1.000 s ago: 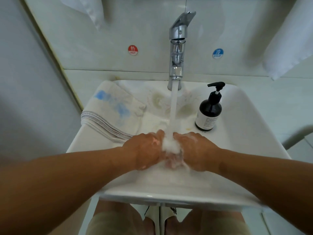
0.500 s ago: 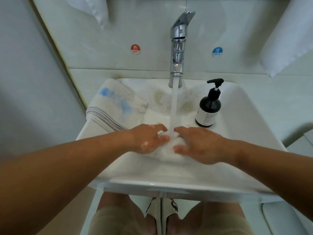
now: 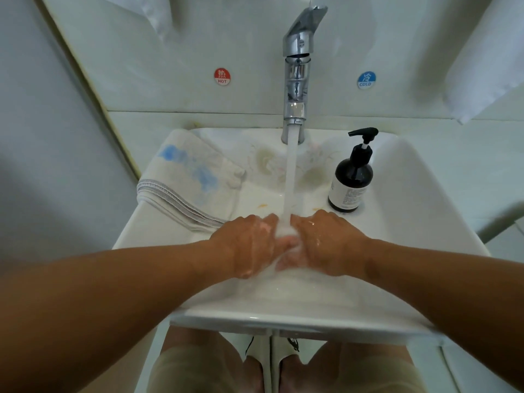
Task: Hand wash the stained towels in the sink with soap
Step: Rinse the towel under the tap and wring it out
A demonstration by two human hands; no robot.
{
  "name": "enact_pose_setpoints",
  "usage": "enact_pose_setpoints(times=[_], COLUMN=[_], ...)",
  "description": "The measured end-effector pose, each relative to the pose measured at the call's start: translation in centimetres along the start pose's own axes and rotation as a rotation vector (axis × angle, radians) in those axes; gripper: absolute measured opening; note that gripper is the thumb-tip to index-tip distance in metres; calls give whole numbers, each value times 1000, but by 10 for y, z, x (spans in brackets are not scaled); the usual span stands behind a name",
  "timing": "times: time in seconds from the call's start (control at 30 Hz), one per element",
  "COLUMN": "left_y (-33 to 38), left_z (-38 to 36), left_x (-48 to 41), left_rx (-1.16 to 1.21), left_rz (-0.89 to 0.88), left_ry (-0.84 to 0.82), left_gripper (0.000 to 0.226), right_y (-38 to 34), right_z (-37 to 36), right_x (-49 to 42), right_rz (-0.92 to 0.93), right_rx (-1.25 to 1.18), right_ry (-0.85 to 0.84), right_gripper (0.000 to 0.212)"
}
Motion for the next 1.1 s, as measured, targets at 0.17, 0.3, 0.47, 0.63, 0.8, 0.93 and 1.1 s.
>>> enact_pose_setpoints(times=[0.17, 0.3, 0.47, 0.63, 0.8, 0.93, 1.1], left_y=[-9, -22, -30, -8, -11, -12, -21], left_z=[0, 2, 7, -17, -7, -3, 1], left_x=[-9, -8, 1, 8, -4, -9, -9], left_rx=[207, 346, 432, 54, 204, 212, 421], left_rz=[74, 158, 27, -69, 11, 68, 62], left_ry=[-48, -138, 1, -98, -48, 17, -214], left_gripper=[75, 74, 85, 92, 74, 64, 69], right_y=[2, 8, 7, -2, 1, 4, 0], right_z=[6, 4, 14, -6, -1, 7, 15], right_x=[0, 3, 8, 18, 3, 3, 15], right_rz=[3, -120, 1, 92, 33, 43, 23], right_rx=[-235, -437, -122, 55, 190, 183, -292], right_ry=[-28, -174, 42, -67, -16, 18, -47], right_gripper=[67, 96, 88, 105, 63, 80, 57])
Point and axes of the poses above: each hand's wrist, its own x-axis away from the middle knuckle, its own z-axis out of the back of the hand, y = z × x, the point moved 5 cm from there along -x, towards the middle knuckle, and after that the axes turned 3 degrees about z, right-handed, at the moved point
